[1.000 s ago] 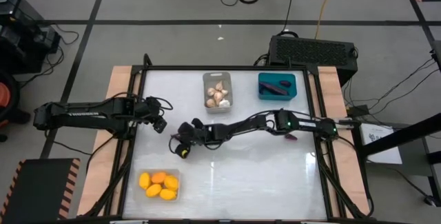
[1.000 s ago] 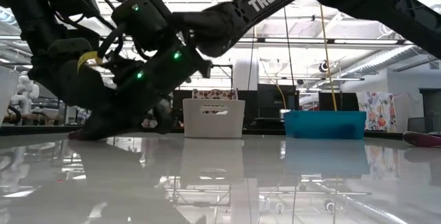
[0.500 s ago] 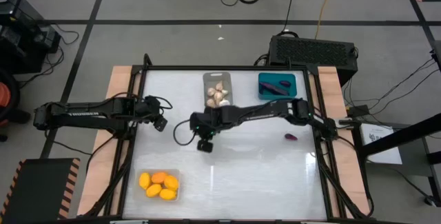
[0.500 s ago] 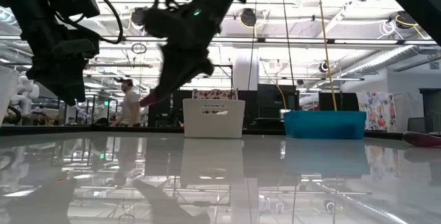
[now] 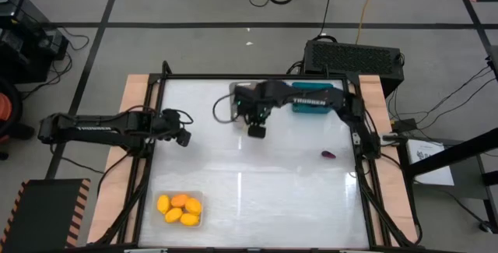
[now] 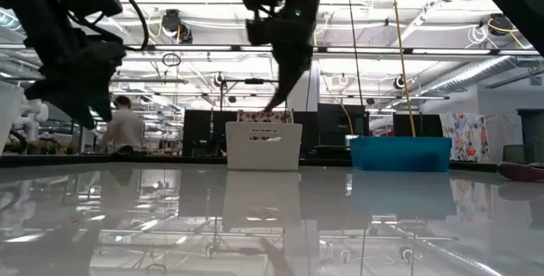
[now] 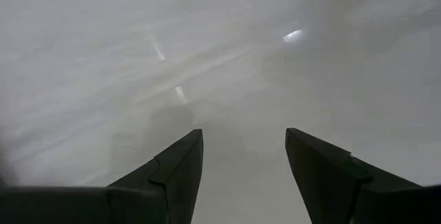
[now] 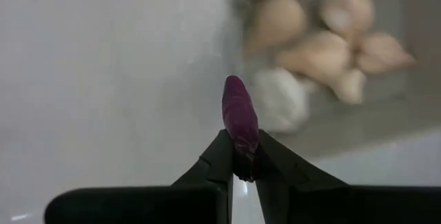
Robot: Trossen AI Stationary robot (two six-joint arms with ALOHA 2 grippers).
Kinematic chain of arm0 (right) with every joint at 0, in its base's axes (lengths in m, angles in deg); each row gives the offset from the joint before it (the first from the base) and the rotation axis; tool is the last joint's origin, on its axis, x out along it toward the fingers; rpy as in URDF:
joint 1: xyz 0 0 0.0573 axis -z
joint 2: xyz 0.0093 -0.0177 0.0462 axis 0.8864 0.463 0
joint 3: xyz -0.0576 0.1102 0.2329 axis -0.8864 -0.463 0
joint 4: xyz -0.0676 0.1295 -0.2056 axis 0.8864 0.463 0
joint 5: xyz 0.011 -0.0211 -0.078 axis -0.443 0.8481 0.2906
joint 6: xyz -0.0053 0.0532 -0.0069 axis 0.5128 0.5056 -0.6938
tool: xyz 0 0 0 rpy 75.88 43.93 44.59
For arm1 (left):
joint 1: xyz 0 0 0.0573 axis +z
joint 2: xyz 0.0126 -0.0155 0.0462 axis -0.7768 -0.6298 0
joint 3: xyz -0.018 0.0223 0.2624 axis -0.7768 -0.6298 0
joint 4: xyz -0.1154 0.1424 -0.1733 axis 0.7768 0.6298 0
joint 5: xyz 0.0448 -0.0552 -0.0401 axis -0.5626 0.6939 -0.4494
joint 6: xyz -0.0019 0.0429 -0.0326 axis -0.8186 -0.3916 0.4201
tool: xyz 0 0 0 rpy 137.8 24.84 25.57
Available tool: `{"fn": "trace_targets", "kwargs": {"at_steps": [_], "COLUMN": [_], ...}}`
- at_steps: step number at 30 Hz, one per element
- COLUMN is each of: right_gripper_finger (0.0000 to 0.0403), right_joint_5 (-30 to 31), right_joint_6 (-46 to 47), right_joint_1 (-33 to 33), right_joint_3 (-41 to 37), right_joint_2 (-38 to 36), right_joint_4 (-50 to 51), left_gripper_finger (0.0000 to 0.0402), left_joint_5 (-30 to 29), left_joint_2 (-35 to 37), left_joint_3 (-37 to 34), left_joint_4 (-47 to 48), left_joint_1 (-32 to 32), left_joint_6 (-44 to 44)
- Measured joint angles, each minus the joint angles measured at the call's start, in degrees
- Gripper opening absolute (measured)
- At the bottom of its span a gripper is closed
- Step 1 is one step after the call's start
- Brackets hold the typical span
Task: Sort produce into baskets
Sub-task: Put the egg plant into the blue bin
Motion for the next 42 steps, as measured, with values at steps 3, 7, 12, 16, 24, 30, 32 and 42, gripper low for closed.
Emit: {"fn": "trace_targets", "kwargs": {"at_steps": [3,7,12,16,24,30,32,42], "right_gripper_finger": [0.0035,0.0036,0.0036,0.0036,0.0036,0.0036,0.0039,0.0115], "right_joint_5": [0.0,0.0,0.0,0.2,0.4,0.6,0.6,0.5], "right_joint_6": [-2.3,-5.5,-6.5,-2.3,0.6,1.5,1.5,1.5], "right_joint_1": [3.0,7.7,15.8,21.7,28.3,30.5,30.8,30.8], "right_joint_3": [0.0,-0.3,-9.7,-21.9,-42.5,-51.9,-54.0,-56.2], "right_joint_2": [-1.1,-3.8,-10.9,-19.3,-33.1,-37.7,-37.8,-37.8], "right_joint_4": [2.4,5.7,3.9,-0.2,-10.5,-18.7,-19.6,-23.1], "left_gripper_finger": [0.0215,0.0215,0.0215,0.0215,0.0215,0.0215,0.0215,0.0215], "left_joint_5": [-0.2,-1.1,-2.5,-4.5,-17.1,-17.7,-16.9,-14.2], "left_joint_2": [0.0,0.0,-1.5,-4.6,-16.6,-28.2,-32.0,-46.5], "left_joint_3": [0.0,0.0,0.0,0.0,0.0,0.0,0.0,0.1], "left_joint_4": [-2.6,-5.0,-6.6,-8.9,-17.4,-30.4,-34.5,-55.4], "left_joint_1": [-2.6,-6.5,-12.1,-17.3,-23.5,-23.9,-23.9,-25.8], "left_joint_6": [2.7,7.1,13.6,17.4,25.2,25.9,25.9,25.6]}}
